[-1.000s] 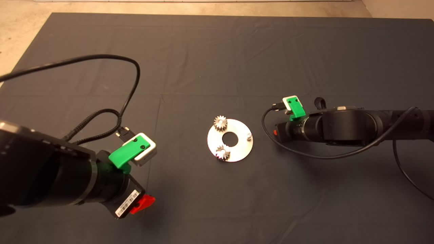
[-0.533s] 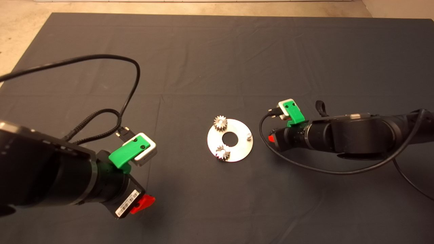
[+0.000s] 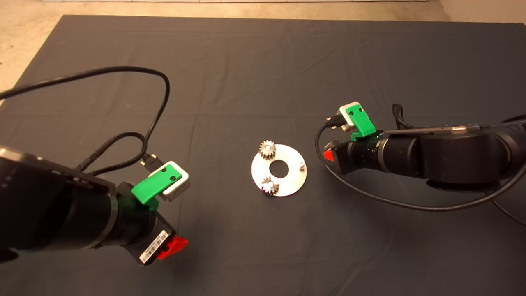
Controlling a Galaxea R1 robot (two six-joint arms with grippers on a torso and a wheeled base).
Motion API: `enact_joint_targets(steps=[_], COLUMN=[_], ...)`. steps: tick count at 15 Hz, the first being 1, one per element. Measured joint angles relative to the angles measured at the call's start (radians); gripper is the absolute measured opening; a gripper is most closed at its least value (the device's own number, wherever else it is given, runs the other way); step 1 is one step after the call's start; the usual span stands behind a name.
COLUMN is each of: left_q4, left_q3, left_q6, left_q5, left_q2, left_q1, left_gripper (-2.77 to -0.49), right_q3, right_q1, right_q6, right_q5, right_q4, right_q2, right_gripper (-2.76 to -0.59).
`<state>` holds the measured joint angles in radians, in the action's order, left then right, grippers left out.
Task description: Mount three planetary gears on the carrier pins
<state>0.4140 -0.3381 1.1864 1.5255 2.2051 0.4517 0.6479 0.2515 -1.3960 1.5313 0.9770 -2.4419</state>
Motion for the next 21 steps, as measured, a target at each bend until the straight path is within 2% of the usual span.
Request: enact_joint_targets(steps=[2,4,6,8,10,12,15,19,21], left_q4=[0.000,0.000,0.000,0.000,0.000,0.000,0.000,0.000,0.000], left_q3=[0.000,0.000,0.000,0.000,0.000,0.000,0.000,0.000,0.000], left_q6=[0.000,0.000,0.000,0.000,0.000,0.000,0.000,0.000,0.000], left_q5=[0.000,0.000,0.000,0.000,0.000,0.000,0.001,0.000,0.000], left_q2=[0.000,0.000,0.000,0.000,0.000,0.000,0.000,0.000,0.000], left_q1=[0.000,0.000,0.000,0.000,0.000,0.000,0.000,0.000,0.000], left_gripper=[-0.92,-0.92,-0.92,-0.92,-0.92,-0.92,-0.92,-0.92,-0.92], right_q3=[-0.013,-0.014,-0.014,-0.014,-0.003,0.014,0.023,0.040,0.043], right_q1=[0.000,-0.002,-0.005,-0.005,-0.005,-0.008,-0.024,-0.065,-0.072], right_q6=[0.000,0.000,0.000,0.000,0.000,0.000,0.001,0.004,0.005], right_q5=[0.002,-0.005,0.003,0.002,-0.003,0.000,0.002,0.004,0.002], right_q4=[0.000,0.000,0.000,0.000,0.000,0.000,0.000,0.000,-0.001], right_q2=[-0.025,-0.051,-0.075,-0.105,-0.127,-0.140,-0.146,-0.148,-0.149], right_gripper=[-2.32,-2.32,-2.32,-2.33,-2.33,-2.33,-2.33,-2.33,-2.33])
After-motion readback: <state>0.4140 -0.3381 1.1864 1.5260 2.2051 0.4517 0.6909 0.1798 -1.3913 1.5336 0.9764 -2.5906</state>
